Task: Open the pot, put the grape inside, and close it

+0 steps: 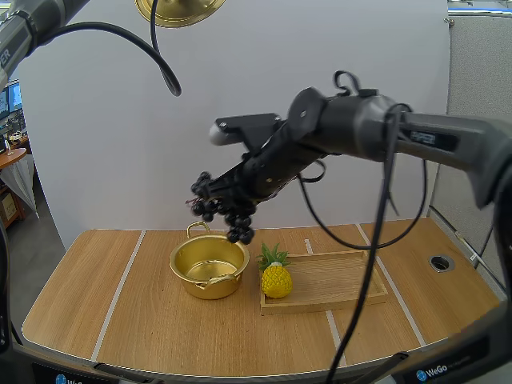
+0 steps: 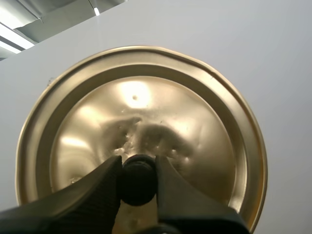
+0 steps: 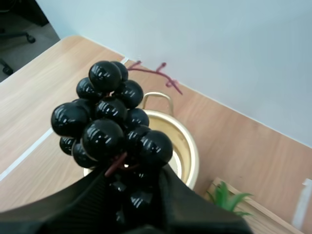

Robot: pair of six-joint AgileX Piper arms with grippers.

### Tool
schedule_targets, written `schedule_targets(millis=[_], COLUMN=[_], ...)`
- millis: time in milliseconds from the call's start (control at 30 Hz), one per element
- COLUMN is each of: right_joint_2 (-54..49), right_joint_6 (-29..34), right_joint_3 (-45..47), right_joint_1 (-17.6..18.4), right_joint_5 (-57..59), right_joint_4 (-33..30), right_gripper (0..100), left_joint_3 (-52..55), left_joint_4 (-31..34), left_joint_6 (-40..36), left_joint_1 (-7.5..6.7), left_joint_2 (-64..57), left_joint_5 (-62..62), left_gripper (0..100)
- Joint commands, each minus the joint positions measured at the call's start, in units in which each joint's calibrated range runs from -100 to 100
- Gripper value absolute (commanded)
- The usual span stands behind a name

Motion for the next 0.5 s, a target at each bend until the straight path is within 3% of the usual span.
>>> schedule_targets(millis=[0, 467], right_joint_2=[3.0, 15.5], right_joint_6=[0.1, 0.1], right_joint_3=[-0.6, -2.6], right_joint_1=[1.3, 2.0], right_joint_5=[-4.4, -15.7], right_joint_4=[0.6, -1.7], right_gripper=[0, 0], left_joint_3=[-0.5, -0.5], left_joint_4=[0.1, 0.1], left_joint_6=[-0.6, -0.6], left_joint_1=[-0.05, -0.05], left_joint_2=[-0.3, -0.3], left_joint_5=[-1.9, -1.9], left_gripper=[0, 0])
